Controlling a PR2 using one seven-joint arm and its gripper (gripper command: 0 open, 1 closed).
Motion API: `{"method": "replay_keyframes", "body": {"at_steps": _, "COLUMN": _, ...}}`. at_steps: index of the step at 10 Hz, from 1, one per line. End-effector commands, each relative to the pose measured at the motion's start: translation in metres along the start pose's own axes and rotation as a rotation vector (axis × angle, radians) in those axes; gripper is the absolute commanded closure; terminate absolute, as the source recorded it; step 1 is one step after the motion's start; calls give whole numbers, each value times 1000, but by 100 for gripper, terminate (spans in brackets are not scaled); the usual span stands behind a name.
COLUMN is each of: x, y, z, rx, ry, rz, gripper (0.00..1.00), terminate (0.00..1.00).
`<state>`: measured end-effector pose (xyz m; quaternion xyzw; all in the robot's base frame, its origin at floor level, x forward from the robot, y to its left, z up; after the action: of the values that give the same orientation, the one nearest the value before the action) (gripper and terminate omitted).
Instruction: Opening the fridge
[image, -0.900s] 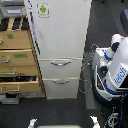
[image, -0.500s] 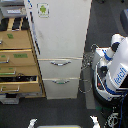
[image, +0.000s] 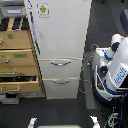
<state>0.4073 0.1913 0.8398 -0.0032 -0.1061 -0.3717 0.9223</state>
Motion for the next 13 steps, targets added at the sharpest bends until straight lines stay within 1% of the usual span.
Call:
{"method": "replay_keyframes", "body": {"at_steps": 1, "x": 116, "y": 66, "z": 16, "rx": -170, "ry": 34, "rz": 29, "gripper": 0, "terminate": 0}}
{"method": "replay_keyframes", "body": {"at_steps": 3, "x": 135, "y": 72, "z": 18, "rx": -176, "ry": 13, "rz": 19, "gripper": 0, "terminate": 0}}
{"method": "replay_keyframes", "body": {"at_steps": 4, "x": 152, "y": 93, "z": 23, "rx": -203, "ry": -6, "rz": 65, "gripper": 0, "terminate": 0}}
{"method": "replay_keyframes", "body": {"at_steps": 5, "x": 158, "y": 99, "z": 25, "rx": -196, "ry": -12, "rz": 72, "gripper": 0, "terminate": 0}}
{"method": "replay_keyframes", "body": {"at_steps": 8, "x": 196, "y": 147, "z": 44, "rx": -130, "ry": -34, "rz": 161, "gripper": 0, "terminate": 0}}
{"method": "replay_keyframes", "body": {"at_steps": 9, "x": 205, "y": 190, "z": 50, "rx": -101, "ry": -2, "rz": 278, "gripper": 0, "terminate": 0}}
{"method": "replay_keyframes", "body": {"at_steps": 10, "x": 204, "y": 208, "z": 53, "rx": -104, "ry": 10, "rz": 322, "gripper": 0, "terminate": 0}}
{"method": "replay_keyframes", "body": {"at_steps": 13, "x": 203, "y": 292, "z": 68, "rx": -70, "ry": 37, "rz": 514, "gripper": 0, "terminate": 0}}
